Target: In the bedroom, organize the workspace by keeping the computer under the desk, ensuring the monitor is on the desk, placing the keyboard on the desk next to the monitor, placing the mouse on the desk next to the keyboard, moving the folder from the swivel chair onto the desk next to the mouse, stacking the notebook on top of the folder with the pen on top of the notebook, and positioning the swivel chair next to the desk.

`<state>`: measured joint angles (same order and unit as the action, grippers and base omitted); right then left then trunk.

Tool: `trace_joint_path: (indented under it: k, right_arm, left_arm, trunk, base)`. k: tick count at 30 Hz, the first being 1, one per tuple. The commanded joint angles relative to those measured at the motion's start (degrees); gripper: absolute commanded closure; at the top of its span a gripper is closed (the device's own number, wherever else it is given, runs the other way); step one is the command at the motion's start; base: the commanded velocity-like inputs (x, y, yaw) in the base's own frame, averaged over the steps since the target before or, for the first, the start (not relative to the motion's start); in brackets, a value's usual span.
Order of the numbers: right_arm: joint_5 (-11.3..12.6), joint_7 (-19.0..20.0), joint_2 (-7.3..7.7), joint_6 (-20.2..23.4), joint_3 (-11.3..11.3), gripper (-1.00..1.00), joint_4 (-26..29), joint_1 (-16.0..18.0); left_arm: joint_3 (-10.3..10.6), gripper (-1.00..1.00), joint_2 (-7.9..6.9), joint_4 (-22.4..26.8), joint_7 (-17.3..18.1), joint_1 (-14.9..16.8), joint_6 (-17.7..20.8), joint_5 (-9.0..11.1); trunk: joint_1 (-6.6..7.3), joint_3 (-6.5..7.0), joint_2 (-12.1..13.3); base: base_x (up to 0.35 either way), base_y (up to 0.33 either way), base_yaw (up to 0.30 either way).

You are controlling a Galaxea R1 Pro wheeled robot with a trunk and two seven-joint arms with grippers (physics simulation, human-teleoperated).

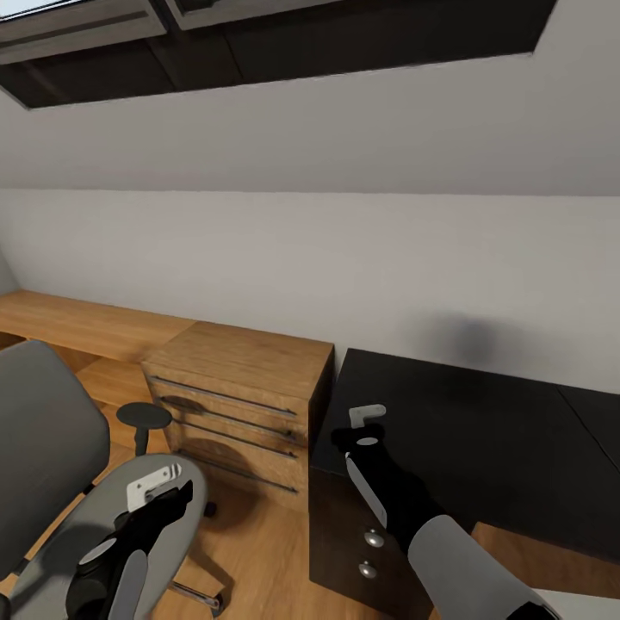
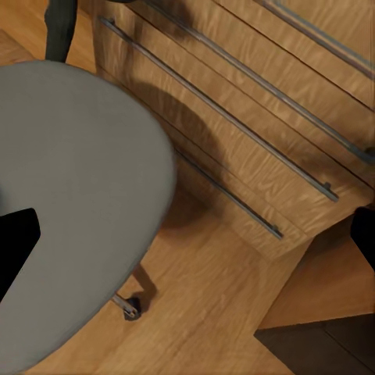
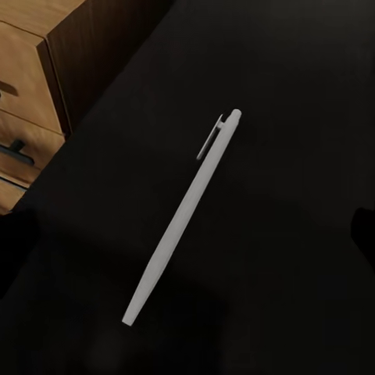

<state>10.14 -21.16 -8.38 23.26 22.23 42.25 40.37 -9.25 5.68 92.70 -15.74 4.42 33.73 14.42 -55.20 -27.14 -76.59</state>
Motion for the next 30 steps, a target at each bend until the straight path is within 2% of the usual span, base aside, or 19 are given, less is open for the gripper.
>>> trace_joint_path:
  k: [1,30]
  right_arm:
    - [0.6,-0.5,0.05,0.2,0.3,-1.0,0.0,0.1]
    - [0.6,-0.7,0.12,0.2,0.3,-1.0,0.0,0.1]
  left_arm:
    - [0.1,-1.0,0.03,0.1,-0.4,0.0,-0.9,0.6]
    - [0.1,-1.0,0.02,0.1,-0.5,0.0,-1.7,0.6]
  trunk:
    - [-0.23,-0.25,-0.5]
    - [-6.6,-5.46,-12.1]
  base:
    - [0.0,0.0,0.0]
    - [0.0,0.0,0.0]
